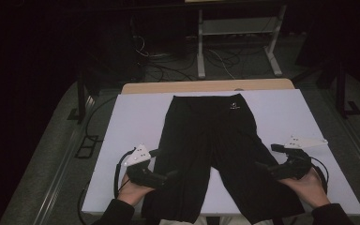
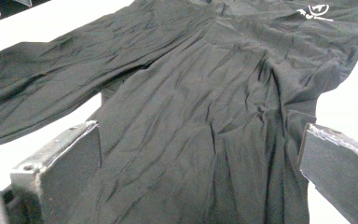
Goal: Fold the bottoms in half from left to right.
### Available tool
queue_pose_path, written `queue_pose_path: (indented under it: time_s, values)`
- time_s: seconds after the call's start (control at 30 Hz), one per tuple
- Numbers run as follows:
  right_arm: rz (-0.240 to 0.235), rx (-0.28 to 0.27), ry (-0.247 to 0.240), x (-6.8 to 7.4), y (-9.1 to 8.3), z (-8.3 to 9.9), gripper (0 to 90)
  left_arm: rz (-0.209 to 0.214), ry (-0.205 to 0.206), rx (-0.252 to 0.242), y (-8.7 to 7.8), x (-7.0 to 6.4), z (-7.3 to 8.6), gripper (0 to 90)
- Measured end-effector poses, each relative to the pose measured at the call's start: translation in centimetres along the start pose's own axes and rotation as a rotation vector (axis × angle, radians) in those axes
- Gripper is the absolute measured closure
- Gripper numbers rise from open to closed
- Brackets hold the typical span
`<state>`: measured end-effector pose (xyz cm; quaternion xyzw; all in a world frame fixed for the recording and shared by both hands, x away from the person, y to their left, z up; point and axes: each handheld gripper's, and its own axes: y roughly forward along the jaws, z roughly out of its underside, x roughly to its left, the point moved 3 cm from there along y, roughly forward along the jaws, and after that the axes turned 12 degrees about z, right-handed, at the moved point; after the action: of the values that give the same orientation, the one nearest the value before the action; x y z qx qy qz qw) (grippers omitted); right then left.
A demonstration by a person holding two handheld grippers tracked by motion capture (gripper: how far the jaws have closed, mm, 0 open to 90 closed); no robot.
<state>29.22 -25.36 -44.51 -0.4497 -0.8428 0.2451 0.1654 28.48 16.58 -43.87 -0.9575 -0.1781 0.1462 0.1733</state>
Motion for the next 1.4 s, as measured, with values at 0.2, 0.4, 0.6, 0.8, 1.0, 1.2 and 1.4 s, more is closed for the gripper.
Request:
queue_pose_path:
  time_s: [0.2, 0.4, 0.6, 0.8, 1.0, 1.2, 1.4]
  values:
    - [0.005, -0.01, 0.008, 0.0, -0.4, 0.0, 0.0, 0.005, 0.004, -0.003, -0.1, -0.1, -0.1, 0.0]
    - [0.008, -0.021, 0.009, -0.1, -0.5, -0.3, 0.0, -0.002, 0.004, -0.009, -0.2, 0.0, -0.1, 0.0]
    - [-0.008, -0.018, 0.005, 0.0, -0.5, -0.4, 0.0, -0.002, 0.002, -0.012, -0.1, 0.1, -0.1, 0.0]
    - [-0.003, -0.016, -0.002, 0.3, -0.4, -0.6, 0.0, -0.002, -0.004, -0.013, -0.1, 0.0, -0.1, 0.0]
    - [0.0, -0.01, -0.018, 0.8, -0.2, -1.0, 0.0, -0.008, -0.013, -0.024, -0.2, 0.1, -0.1, 0.0]
    - [0.009, -0.006, -0.027, 0.8, 0.0, -1.7, 0.0, -0.005, -0.014, -0.023, -0.2, 0.0, -0.1, 0.0]
    - [0.008, 0.0, -0.044, 0.9, 0.6, -2.8, 0.0, -0.001, -0.012, -0.022, -0.1, -0.1, -0.1, 0.0]
